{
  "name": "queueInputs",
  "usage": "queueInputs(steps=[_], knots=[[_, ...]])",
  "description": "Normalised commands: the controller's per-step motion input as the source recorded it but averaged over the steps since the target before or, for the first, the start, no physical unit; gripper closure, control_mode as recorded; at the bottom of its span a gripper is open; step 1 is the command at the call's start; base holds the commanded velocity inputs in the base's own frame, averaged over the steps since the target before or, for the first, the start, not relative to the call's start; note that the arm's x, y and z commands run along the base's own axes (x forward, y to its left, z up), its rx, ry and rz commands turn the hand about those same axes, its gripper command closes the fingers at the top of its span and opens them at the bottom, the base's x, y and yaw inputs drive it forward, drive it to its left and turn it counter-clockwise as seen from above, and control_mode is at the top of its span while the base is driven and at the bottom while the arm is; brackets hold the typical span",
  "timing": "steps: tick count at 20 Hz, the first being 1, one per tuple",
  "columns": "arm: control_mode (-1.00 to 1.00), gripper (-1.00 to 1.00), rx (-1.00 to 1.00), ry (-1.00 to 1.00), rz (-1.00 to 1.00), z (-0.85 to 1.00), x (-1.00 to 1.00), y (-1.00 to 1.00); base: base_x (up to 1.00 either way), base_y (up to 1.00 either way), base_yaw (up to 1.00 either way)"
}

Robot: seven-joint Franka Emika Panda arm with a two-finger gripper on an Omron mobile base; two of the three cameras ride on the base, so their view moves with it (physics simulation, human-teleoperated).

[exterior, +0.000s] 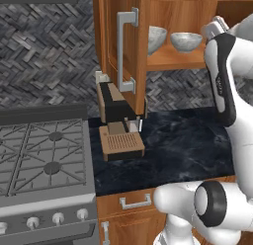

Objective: Take the smaller bowl and place it next to the appetizer plate on the dining counter , and place the larger bowl next to the plate with cooked food.

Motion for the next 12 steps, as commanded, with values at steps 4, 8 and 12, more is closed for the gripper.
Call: queueInputs(steps=[4, 8, 12], knots=[[-1.00, -1.00, 0.19, -0.05, 0.00, 0.17, 0.20, -0.58, 0.00, 0.00, 0.00], [-1.00, -1.00, 0.22, -0.03, -0.04, -0.04, 0.47, -0.32, 0.00, 0.00, 0.00], [-1.00, -1.00, 0.05, 0.26, 0.02, -0.08, 0.57, -0.04, 0.00, 0.00, 0.00]])
